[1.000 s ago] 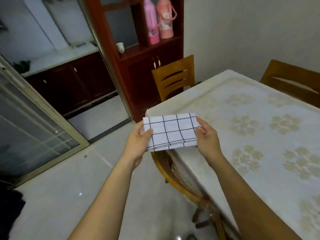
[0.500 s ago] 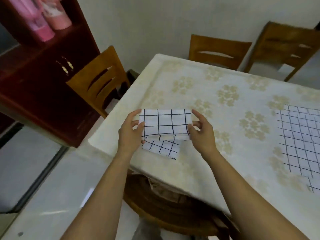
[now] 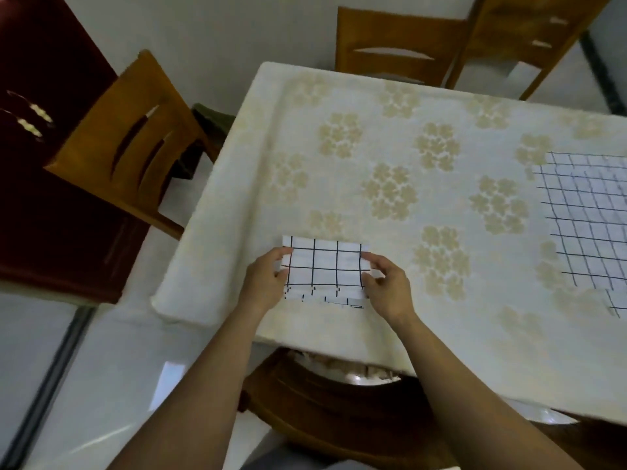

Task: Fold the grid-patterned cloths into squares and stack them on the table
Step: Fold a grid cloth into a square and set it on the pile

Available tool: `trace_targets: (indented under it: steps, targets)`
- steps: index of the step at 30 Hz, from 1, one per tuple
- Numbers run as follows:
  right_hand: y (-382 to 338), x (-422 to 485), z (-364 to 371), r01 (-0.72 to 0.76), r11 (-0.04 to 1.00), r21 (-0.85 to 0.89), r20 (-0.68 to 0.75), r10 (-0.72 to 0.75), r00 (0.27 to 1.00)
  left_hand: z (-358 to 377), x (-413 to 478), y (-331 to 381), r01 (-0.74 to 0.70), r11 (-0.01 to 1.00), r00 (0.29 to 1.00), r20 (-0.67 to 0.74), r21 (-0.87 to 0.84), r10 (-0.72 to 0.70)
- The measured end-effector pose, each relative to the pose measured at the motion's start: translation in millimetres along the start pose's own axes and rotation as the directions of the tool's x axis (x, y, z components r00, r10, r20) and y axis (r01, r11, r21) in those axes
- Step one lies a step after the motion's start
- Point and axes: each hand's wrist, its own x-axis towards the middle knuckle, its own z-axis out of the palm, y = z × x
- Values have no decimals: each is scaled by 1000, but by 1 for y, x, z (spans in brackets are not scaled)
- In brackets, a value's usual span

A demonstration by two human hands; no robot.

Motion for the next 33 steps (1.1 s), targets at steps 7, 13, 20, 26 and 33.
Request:
trace_targets:
  steps: [7,13,20,26,33]
  targets:
    - [18,7,24,-109,993,-49,-27,108,994,10,20,-12,-39,993,993,115,112,26]
    - [25,8,29,-162,984,-68,-59,159,986,15,28,-23,-109,982,983,163,157,83]
    - [23,8,37,-171,978,-117,-61,164,984,19,34,-29,-90,984,982,178,154,62]
    - [26,6,38,-160,970,-184,-38,155,987,20,38,-32,-93,982,979,196,162,60]
    - [25,4,35,-137,970,-201,-15,137,990,19,40,-31,-80,983,978,203,164,46]
